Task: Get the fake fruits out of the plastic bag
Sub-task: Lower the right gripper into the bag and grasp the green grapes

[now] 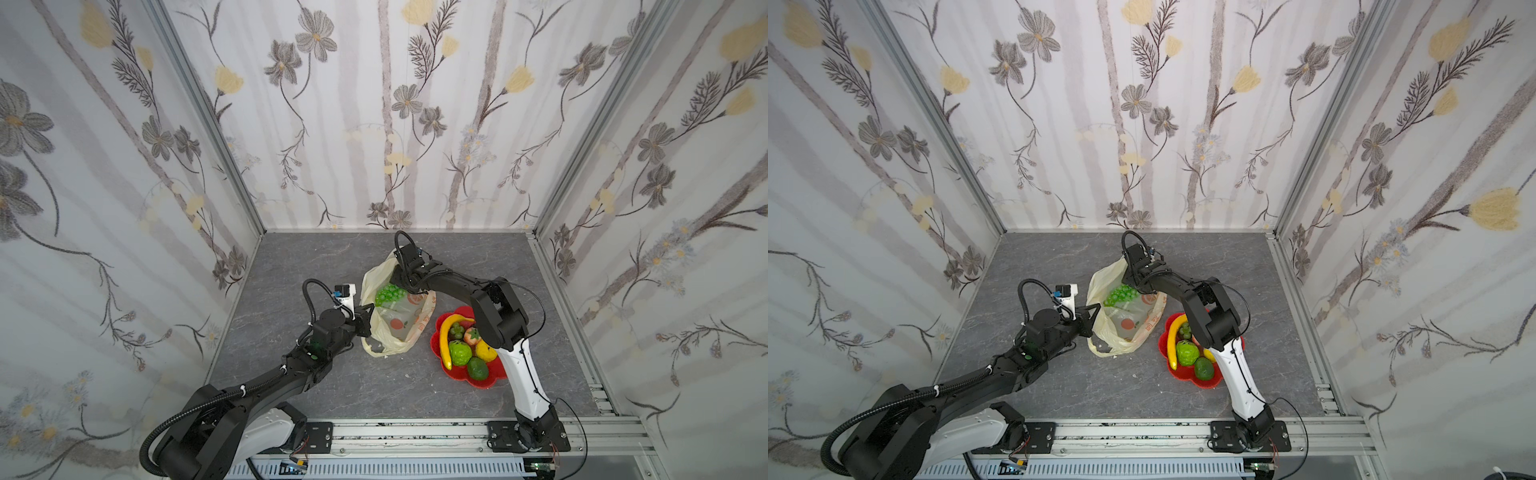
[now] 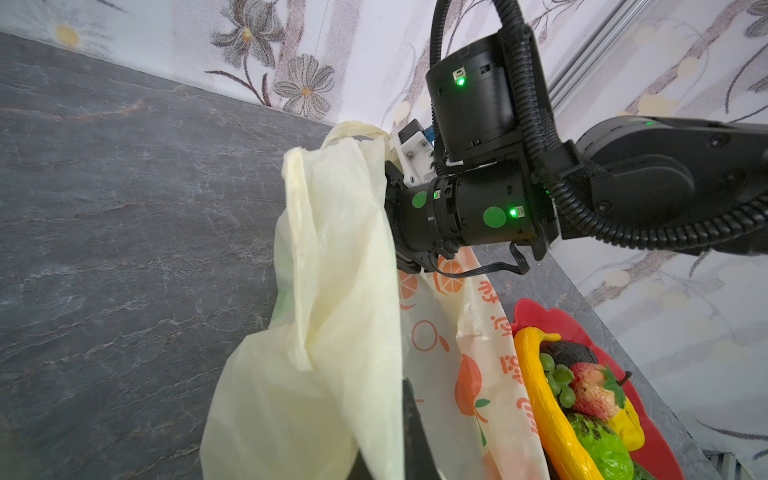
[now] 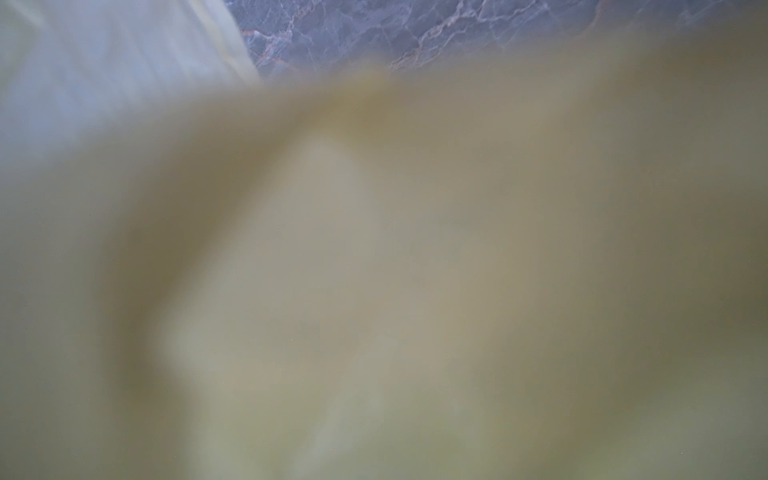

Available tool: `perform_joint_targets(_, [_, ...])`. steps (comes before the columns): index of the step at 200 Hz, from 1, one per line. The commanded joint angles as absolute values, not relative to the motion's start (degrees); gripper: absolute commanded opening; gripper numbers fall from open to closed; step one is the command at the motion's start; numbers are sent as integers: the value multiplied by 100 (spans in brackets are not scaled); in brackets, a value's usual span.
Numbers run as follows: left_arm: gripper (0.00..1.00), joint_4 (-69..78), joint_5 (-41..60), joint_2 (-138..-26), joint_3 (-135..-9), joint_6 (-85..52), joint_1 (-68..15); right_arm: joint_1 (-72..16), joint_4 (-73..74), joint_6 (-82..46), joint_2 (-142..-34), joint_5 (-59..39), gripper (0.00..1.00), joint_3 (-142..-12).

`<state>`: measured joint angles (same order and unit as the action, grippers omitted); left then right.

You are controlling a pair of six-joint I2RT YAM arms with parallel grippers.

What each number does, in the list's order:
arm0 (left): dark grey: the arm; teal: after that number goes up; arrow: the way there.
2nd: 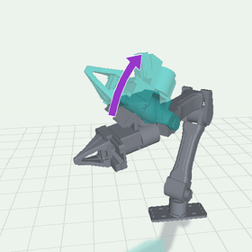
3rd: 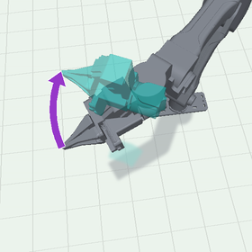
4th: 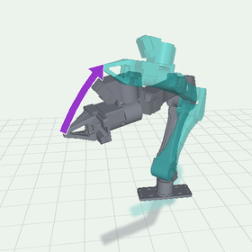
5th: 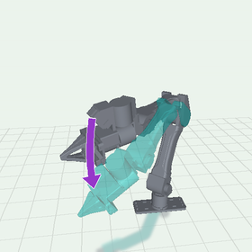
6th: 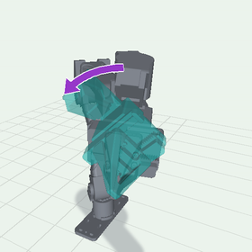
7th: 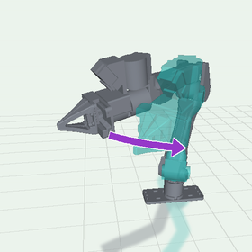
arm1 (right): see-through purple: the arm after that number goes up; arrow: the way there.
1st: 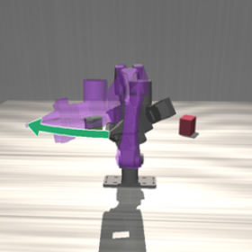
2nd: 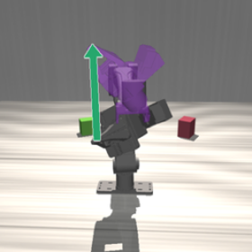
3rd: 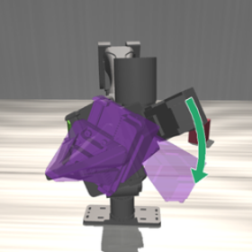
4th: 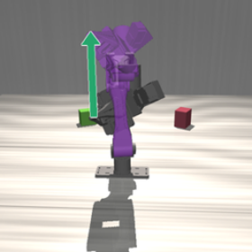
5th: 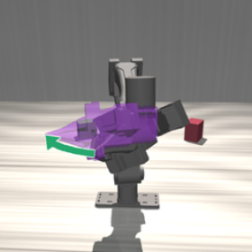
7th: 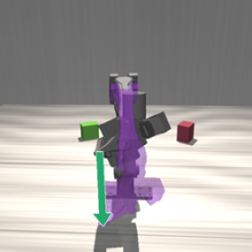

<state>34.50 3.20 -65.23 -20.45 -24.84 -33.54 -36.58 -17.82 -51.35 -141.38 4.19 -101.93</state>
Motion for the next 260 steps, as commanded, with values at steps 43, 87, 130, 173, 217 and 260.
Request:
perform_joint_targets(43, [0,3702,202,-6680,-2084,-2391,-3356,-3656,-1354,-5100,-13848,213,45,-9814])
perform_joint_targets(87, [0,3702,153,-6739,-2096,-2371,-3354,-3659,-998,-5098,-13682,117,40,-9514])
perform_joint_targets(130, [0,3694,90,-6797,-2102,-2373,-3348,-3674,-797,-5072,-13475,130,38,-9284])
perform_joint_targets(173, [0,3682,31,-6915,-2127,-2391,-3356,-3774,-786,-4960,-13252,265,37,-9156])
perform_joint_targets(217, [0,3623,-143,-6948,-2144,-2434,-3353,-3890,-860,-4821,-12977,519,38,-8984])
perform_joint_targets(260, [0,3387,-504,-6961,-2190,-2476,-3340,-3916,-964,-4738,-12821,801,41,-8825])
